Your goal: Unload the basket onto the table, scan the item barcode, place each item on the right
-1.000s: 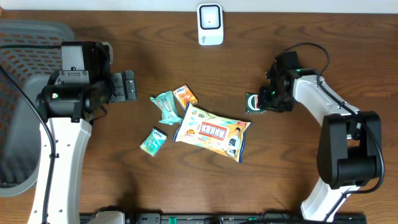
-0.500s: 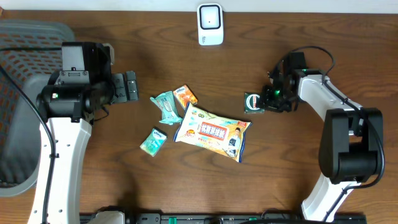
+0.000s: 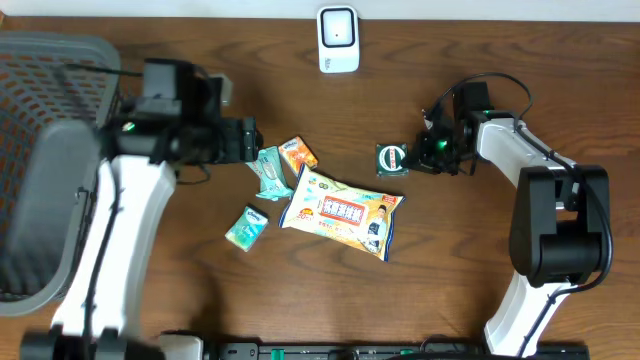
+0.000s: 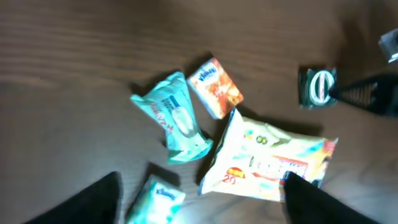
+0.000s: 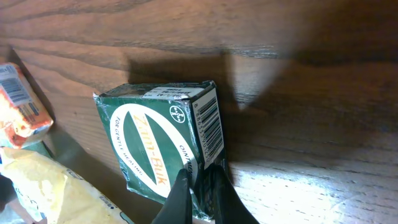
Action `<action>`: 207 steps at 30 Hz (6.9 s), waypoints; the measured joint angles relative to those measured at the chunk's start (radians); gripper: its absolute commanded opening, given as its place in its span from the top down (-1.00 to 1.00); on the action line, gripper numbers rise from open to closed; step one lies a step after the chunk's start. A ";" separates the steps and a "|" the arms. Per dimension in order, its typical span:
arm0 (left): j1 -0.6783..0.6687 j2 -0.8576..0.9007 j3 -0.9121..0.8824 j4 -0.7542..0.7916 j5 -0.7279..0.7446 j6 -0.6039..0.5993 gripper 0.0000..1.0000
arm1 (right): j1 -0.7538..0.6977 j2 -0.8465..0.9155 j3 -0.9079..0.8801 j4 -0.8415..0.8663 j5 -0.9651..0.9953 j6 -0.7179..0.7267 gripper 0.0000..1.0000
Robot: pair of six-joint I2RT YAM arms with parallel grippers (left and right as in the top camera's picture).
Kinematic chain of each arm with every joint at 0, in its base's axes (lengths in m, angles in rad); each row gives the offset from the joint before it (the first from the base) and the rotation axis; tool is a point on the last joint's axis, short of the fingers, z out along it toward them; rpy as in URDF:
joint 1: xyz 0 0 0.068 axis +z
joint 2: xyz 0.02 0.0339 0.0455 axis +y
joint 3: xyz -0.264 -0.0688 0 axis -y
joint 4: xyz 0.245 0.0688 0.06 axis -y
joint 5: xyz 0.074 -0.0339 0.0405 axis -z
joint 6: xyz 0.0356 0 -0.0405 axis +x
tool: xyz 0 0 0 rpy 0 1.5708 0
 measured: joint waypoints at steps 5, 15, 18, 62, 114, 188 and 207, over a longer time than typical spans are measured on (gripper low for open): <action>-0.039 0.093 0.000 0.035 0.010 -0.029 0.16 | 0.000 0.002 0.000 0.005 -0.009 0.000 0.98; -0.262 0.297 0.000 0.339 0.112 -0.177 0.85 | -0.002 0.006 0.000 0.006 -0.017 -0.001 0.51; -0.324 0.371 -0.001 0.426 0.129 -0.221 0.85 | -0.005 0.021 0.000 0.008 -0.034 -0.006 0.41; -0.499 0.636 0.025 0.723 0.116 -0.378 0.85 | -0.022 0.023 0.001 0.005 -0.127 -0.014 -0.14; -0.294 0.611 0.035 0.447 0.029 -0.381 0.83 | 0.264 -0.166 0.070 -0.315 0.657 -0.190 0.98; -0.010 -0.153 -0.002 0.129 -0.230 -0.219 -0.95 | 0.245 -0.180 0.030 -0.267 0.614 -0.229 0.98; -0.010 -0.153 -0.002 0.129 -0.230 -0.219 -0.96 | 0.409 -0.180 0.028 0.016 0.613 -0.925 0.98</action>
